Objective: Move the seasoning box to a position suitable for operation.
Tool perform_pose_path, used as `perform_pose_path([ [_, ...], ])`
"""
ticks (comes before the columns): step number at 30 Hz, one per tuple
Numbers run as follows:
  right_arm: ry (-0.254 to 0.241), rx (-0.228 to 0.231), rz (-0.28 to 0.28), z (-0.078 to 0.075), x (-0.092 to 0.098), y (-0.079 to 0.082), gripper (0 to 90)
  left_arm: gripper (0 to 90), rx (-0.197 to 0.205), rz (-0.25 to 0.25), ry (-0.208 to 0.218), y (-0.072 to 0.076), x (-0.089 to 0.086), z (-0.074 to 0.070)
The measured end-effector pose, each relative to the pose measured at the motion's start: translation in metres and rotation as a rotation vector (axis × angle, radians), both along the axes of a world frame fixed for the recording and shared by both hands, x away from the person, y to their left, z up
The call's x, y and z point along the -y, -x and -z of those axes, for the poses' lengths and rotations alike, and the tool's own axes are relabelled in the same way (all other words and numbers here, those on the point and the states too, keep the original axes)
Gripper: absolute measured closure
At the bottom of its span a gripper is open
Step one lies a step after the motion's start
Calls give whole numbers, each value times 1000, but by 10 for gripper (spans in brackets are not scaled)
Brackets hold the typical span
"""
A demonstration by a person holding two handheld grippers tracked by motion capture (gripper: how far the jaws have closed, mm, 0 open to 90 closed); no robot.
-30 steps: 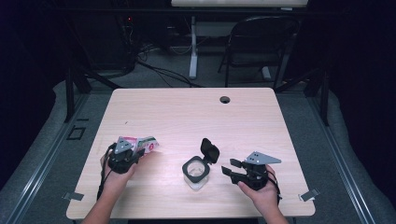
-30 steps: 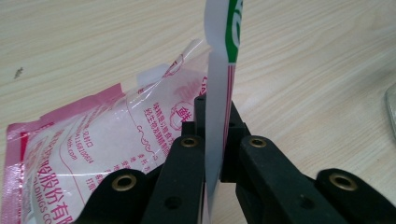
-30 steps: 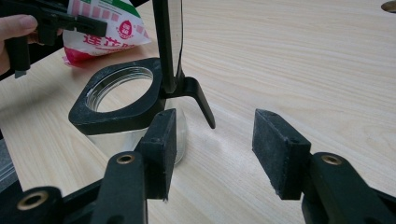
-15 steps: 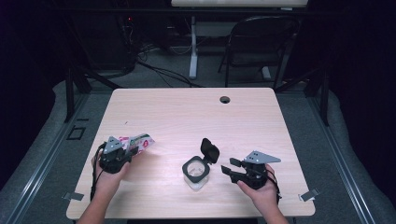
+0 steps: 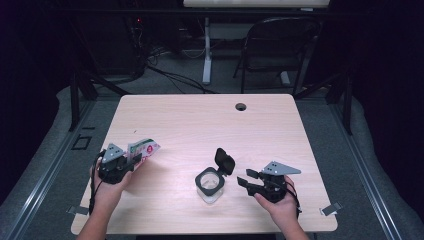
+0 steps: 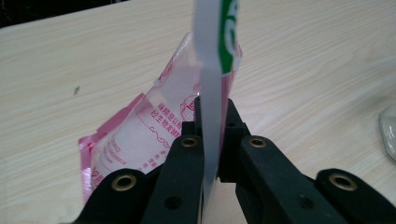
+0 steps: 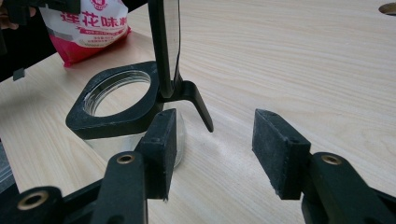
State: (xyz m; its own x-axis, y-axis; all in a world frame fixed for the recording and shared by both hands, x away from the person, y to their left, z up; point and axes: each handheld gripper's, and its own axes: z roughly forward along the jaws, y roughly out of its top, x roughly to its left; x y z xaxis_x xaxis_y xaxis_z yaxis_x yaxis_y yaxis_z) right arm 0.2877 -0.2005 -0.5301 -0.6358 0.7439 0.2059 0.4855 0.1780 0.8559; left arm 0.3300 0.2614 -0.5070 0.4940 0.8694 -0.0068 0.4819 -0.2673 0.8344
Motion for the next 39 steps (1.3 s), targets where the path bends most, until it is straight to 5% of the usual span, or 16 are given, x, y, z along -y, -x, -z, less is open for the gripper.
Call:
perform_pose_path([
  [19,-3,-4,9,0,1,0,503,900,32,-58,-33,-3,-24,-26],
  [26,-2,-3,10,1,0,-1,503,900,67,-83,-43,-4,-35,-51],
  [39,-7,-2,15,0,1,0,504,900,69,-26,-17,0,-31,-69],
])
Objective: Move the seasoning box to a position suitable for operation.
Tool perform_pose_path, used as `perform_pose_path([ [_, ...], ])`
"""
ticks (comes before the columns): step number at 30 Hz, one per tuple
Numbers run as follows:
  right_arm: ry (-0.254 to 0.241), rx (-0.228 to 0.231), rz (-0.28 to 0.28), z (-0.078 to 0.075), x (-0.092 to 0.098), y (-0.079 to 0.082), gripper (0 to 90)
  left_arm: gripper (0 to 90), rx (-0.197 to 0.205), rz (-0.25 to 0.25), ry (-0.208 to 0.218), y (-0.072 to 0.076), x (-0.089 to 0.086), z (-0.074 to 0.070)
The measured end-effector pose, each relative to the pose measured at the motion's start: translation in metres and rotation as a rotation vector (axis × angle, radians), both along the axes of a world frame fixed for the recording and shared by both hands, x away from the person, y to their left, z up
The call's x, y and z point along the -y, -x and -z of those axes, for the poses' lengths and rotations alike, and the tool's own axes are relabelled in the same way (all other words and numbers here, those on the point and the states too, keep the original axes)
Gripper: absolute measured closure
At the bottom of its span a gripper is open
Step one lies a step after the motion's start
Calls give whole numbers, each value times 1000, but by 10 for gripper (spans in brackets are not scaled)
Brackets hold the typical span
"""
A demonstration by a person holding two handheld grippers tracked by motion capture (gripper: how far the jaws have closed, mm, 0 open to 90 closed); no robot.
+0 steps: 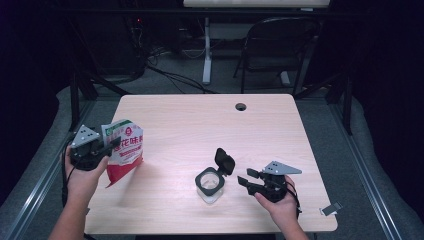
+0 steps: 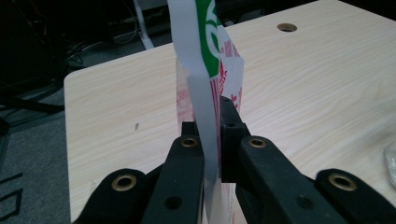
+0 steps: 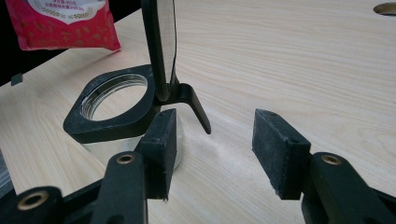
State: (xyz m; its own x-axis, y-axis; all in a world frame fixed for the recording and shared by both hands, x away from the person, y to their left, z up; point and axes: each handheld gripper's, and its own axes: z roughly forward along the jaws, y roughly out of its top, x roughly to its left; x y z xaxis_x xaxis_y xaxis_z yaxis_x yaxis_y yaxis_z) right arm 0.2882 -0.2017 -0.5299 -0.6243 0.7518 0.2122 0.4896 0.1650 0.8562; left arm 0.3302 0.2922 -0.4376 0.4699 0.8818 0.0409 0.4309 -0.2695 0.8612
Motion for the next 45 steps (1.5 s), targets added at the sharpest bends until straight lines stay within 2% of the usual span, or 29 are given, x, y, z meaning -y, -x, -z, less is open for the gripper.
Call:
perform_pose_path([
  [3,-1,0,0,0,0,0,503,900,1,15,-6,0,5,-2],
  [11,0,-1,3,0,1,0,503,900,-7,68,46,-4,21,-6],
  [31,-7,0,7,-1,3,-1,504,900,-15,236,36,-10,91,-6],
  [43,-20,-2,6,-2,4,-1,504,900,-13,293,54,-8,115,-1],
  [45,-34,-3,6,-3,5,-1,507,900,-13,304,56,-7,118,1],
])
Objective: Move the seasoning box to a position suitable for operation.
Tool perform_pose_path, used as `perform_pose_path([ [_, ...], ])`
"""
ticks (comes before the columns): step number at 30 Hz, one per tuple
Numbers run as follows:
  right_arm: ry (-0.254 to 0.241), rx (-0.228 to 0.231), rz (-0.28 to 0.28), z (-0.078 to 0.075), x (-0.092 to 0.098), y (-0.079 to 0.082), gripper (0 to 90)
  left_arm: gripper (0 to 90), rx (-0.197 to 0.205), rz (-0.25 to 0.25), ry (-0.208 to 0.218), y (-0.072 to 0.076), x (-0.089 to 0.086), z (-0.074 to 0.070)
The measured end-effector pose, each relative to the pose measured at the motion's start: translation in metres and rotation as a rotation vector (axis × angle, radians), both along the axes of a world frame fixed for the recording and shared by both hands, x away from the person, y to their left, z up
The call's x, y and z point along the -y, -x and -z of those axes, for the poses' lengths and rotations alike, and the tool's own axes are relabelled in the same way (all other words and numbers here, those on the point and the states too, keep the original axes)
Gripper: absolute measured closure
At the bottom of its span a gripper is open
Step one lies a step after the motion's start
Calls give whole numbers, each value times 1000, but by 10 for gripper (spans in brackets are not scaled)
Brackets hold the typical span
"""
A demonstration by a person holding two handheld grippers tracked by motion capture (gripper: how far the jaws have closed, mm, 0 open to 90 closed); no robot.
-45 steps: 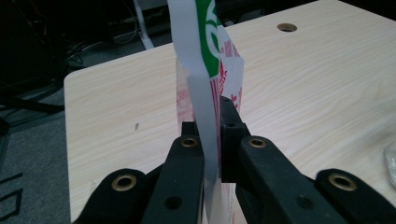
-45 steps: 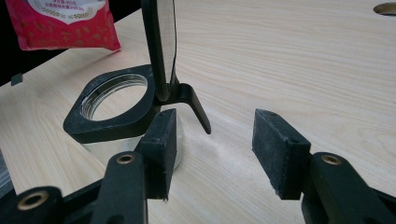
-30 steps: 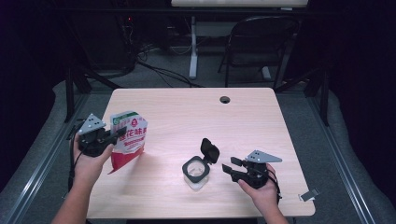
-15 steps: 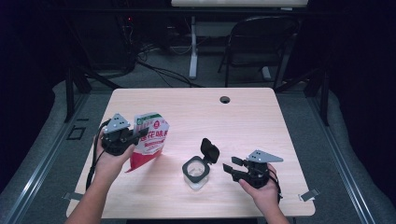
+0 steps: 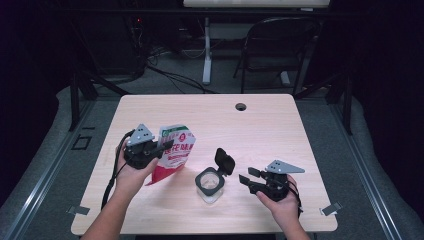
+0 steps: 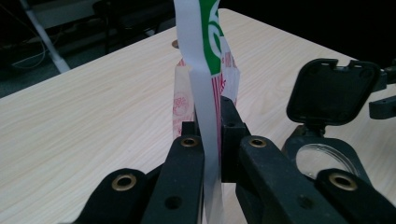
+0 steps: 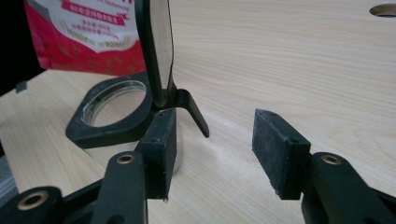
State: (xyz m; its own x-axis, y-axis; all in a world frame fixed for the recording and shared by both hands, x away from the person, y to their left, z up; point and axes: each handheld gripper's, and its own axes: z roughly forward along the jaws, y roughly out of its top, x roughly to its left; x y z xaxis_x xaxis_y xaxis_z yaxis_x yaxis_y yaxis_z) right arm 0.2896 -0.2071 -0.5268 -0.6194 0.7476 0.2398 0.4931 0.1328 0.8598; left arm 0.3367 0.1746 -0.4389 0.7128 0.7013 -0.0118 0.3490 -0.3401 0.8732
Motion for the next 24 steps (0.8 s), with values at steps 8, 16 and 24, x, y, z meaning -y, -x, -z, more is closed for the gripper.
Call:
perform_pose_path([
  [8,-45,10,9,-12,4,2,543,900,-36,45,72,10,0,16],
  [16,-27,23,-69,-40,-4,9,584,895,-43,73,51,26,0,25],
  [24,-38,12,-158,-74,-27,5,672,891,-70,80,49,35,-1,37],
])
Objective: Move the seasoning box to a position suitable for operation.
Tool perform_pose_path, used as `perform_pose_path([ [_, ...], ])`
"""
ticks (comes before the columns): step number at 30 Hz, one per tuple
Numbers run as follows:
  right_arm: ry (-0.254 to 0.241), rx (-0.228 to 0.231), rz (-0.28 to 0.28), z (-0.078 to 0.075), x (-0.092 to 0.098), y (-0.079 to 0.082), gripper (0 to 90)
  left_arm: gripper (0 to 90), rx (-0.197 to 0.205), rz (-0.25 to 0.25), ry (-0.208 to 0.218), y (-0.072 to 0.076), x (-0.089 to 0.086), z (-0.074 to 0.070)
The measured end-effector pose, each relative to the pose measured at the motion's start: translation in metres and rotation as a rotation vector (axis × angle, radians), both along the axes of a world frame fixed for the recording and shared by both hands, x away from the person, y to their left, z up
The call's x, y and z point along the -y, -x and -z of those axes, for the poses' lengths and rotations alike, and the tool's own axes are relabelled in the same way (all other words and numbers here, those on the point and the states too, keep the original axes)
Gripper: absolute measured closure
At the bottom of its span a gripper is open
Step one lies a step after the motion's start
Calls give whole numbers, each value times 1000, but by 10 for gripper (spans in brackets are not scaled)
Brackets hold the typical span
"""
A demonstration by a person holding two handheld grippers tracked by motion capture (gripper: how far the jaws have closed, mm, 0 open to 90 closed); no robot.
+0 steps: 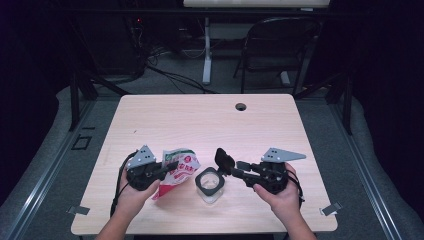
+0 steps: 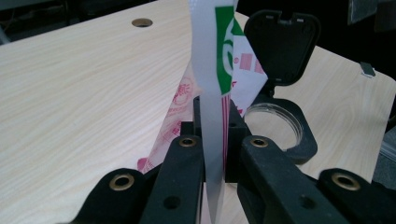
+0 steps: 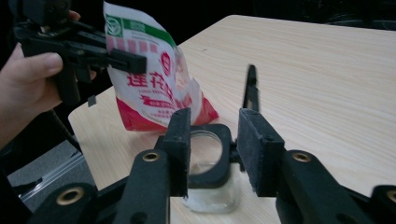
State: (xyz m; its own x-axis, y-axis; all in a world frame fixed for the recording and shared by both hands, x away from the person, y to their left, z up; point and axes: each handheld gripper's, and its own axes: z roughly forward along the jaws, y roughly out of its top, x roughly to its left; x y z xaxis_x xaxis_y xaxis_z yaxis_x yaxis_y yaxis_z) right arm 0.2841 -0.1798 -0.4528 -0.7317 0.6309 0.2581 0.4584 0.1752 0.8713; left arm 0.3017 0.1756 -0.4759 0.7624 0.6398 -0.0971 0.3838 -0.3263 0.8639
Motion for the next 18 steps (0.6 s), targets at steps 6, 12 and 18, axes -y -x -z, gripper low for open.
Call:
perform_pose_path([
  [6,13,3,-61,-1,-32,-11,691,889,-21,0,-6,5,-1,6],
  [12,50,-5,-113,9,-56,-19,728,889,-34,-14,15,7,-4,11],
  [18,44,-47,-159,16,-69,-26,781,886,-26,-20,21,11,-3,12],
])
